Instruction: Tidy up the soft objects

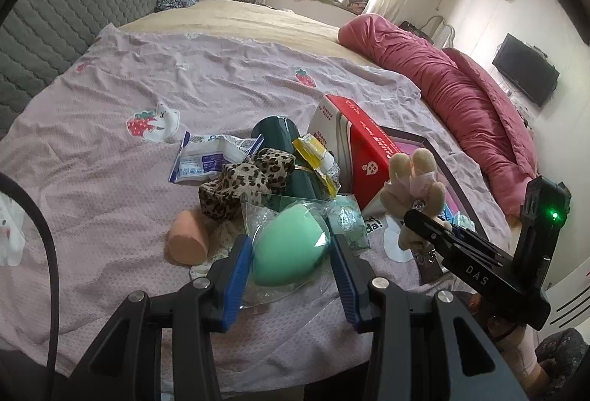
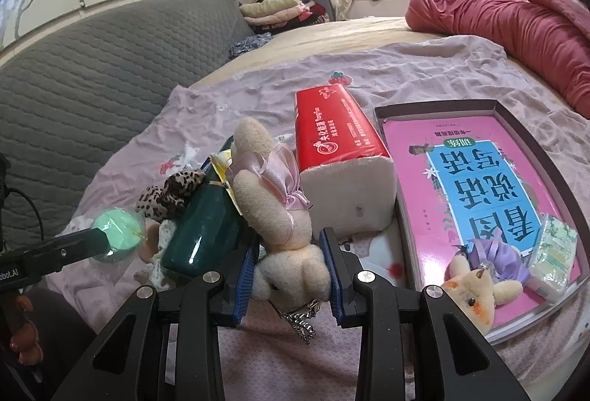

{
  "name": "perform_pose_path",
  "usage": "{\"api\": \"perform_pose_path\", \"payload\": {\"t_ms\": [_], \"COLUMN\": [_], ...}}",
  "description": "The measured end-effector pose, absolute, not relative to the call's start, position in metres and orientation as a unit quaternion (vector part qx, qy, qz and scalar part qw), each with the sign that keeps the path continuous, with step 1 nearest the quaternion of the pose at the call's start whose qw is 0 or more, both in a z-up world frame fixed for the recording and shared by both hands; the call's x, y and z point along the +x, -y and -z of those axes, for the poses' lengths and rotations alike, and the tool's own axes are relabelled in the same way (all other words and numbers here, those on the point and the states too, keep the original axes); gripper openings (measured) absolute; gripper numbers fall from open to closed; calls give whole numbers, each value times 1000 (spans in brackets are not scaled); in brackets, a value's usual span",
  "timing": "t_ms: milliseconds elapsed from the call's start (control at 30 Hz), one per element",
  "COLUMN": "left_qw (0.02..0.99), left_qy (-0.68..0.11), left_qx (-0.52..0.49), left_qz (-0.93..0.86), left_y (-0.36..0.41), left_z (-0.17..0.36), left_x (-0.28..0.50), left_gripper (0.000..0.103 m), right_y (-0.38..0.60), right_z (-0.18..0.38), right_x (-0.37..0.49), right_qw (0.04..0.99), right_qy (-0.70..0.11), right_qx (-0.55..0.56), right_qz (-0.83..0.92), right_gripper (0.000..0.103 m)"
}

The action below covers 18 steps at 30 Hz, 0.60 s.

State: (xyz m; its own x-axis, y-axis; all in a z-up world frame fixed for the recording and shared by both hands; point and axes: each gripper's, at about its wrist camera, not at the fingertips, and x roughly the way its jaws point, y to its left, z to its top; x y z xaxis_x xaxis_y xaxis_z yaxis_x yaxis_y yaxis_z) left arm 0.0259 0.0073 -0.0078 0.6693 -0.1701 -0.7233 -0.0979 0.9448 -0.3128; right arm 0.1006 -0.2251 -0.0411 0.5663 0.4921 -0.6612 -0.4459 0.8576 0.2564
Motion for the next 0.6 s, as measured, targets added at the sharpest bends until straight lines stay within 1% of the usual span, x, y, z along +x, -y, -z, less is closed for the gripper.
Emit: {"api": "perform_pose_path", "payload": {"t_ms": [600], "left_qw": [910], "left_qy": [-391], "left_qx": [-132], "left_qz": [22], "left_y": [34], "left_z": [-15], "left_x": [34], "left_gripper": [44], "right_y": [248], "right_z": [19], "right_x": [93], "right_qw": [900], "right_qy": [-338], "right_qx": [59], "right_qz": [-268], "right_gripper": [35]}}
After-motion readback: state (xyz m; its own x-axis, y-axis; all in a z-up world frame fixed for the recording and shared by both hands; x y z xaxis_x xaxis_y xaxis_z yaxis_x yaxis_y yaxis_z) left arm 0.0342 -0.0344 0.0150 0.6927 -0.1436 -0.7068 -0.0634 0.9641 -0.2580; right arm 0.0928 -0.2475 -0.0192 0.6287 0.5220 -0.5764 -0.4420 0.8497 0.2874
